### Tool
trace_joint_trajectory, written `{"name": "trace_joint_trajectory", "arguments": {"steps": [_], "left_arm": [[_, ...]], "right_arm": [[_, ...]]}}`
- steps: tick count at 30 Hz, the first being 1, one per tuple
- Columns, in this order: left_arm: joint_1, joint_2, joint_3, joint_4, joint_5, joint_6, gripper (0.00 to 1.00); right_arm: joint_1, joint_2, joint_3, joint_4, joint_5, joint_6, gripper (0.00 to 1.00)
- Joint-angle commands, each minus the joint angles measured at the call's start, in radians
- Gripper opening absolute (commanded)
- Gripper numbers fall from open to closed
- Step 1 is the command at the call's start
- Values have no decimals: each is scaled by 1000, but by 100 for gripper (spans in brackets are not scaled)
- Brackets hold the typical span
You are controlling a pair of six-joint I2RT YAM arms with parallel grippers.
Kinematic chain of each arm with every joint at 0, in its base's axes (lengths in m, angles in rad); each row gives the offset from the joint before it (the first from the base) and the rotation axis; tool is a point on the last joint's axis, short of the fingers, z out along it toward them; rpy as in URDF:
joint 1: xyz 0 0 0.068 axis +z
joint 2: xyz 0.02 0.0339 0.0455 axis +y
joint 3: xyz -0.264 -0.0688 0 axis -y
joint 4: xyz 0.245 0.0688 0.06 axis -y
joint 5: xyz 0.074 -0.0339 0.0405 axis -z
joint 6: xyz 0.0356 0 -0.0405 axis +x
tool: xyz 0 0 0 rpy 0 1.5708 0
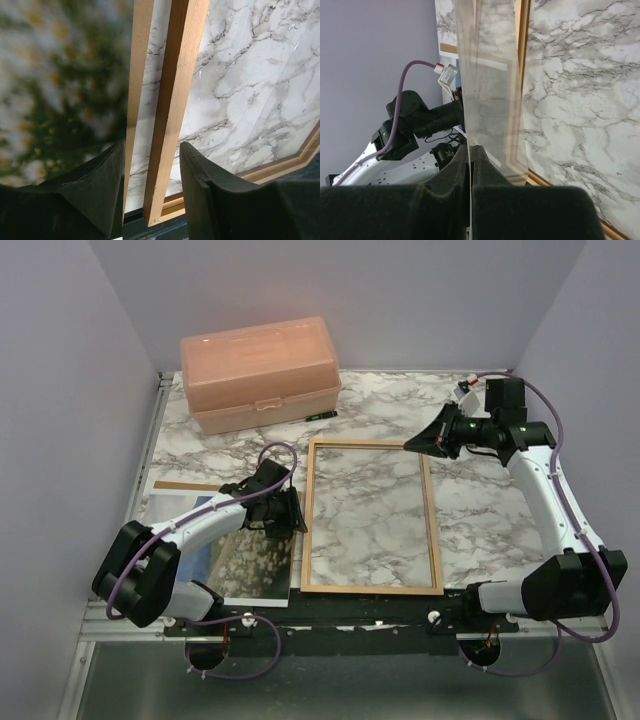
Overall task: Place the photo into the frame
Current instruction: Place the photo frame item in the photo frame.
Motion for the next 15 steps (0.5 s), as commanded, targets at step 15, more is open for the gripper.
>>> {"name": "trace_joint_trajectory", "arguments": {"steps": [15], "left_arm": [[-8,85,-4,37,-29,-12,36]], "right_arm": [[-7,-68,-129,60,-35,-12,0]]}}
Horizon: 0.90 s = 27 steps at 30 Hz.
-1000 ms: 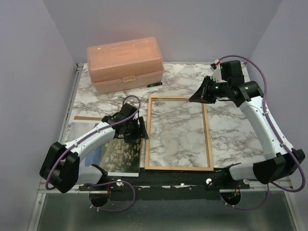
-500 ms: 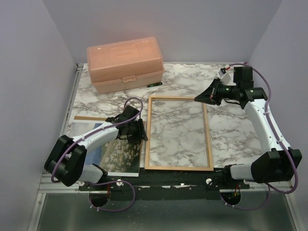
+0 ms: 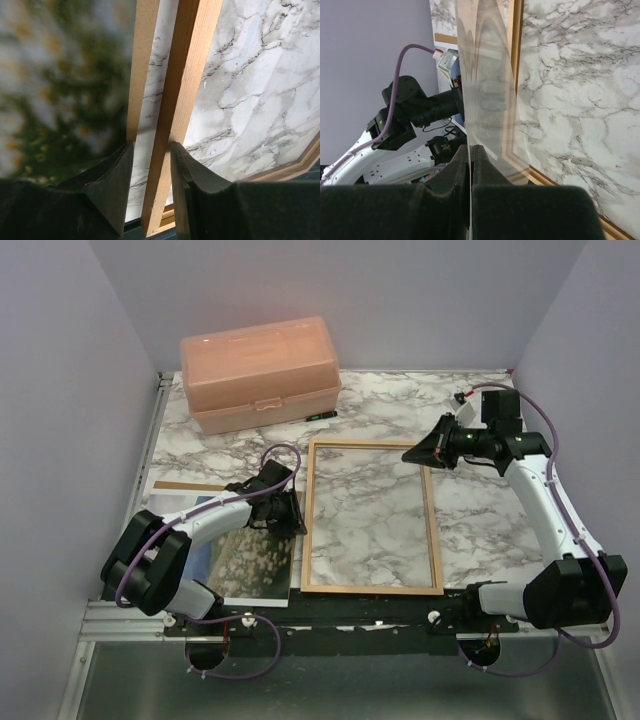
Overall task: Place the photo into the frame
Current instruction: Place the photo frame item in the photo frame.
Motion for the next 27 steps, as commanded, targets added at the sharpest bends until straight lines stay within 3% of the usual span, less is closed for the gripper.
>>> {"name": "trace_joint_trajectory", "arguments": {"steps": [1,17,27], "left_arm": [[-5,8,-3,-20,-31,3,36],[-9,33,-5,-28,-45,12,33],[-11,58,4,-41,-55,22,33]], "right_arm": [[-5,-27,-36,18,-1,-14,1],[-5,-94,-120,113,16,109,0],[-5,-113,-178,112,42,97,1]]}}
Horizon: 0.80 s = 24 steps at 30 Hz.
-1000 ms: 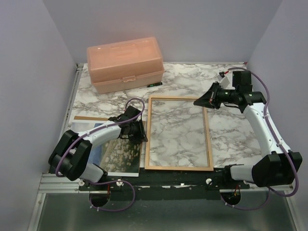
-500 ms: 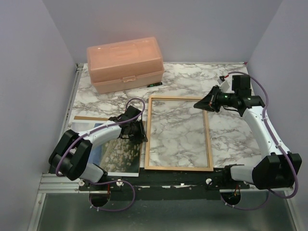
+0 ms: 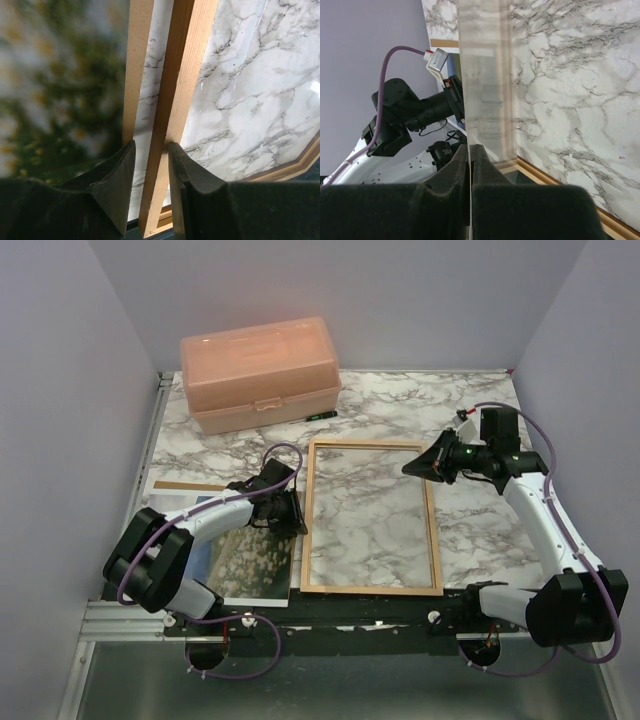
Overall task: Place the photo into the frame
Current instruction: Place the photo frame item in the photo frame.
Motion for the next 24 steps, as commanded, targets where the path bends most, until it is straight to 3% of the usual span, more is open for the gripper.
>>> {"name": "trace_joint_trajectory", "arguments": {"steps": [1,24], "left_arm": [[-5,39,-11,-46,-61,23,33],[-5,63,-2,-83,-80,66,30]], "right_arm": [[-2,-26,-4,19,19,9,0],[-2,12,-24,156,-24,72,1]]}}
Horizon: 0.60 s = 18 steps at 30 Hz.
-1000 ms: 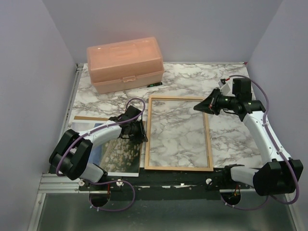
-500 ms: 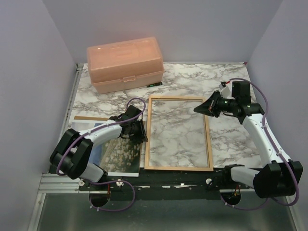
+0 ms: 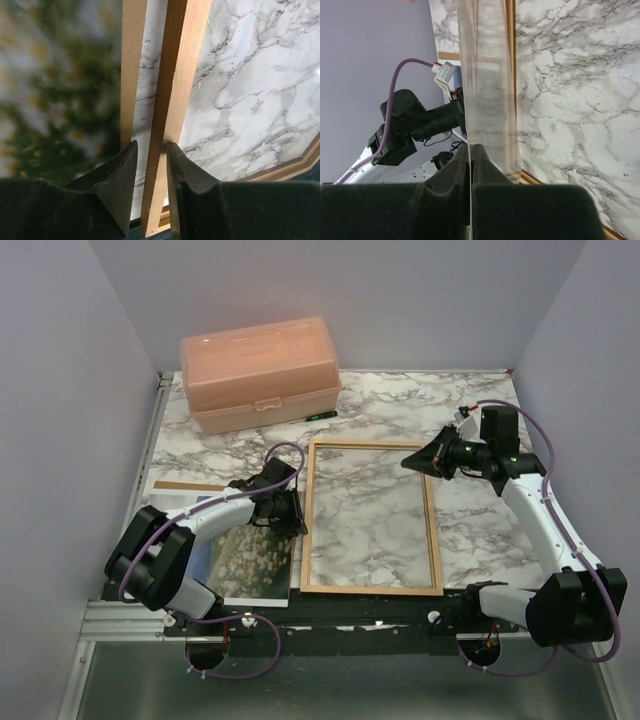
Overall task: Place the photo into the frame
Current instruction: Place the photo frame item in the photo frame.
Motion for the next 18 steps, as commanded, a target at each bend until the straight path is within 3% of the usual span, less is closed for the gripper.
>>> {"name": "trace_joint_trajectory", "arguments": {"steps": [1,18], "left_arm": [[-6,52,-16,-71,-83,45,30],[-6,67,-14,-86,-100,57,28]], "right_arm": [[-2,21,1,61,-46,21,1],[-2,13,-80,182,-63,123,1]]}}
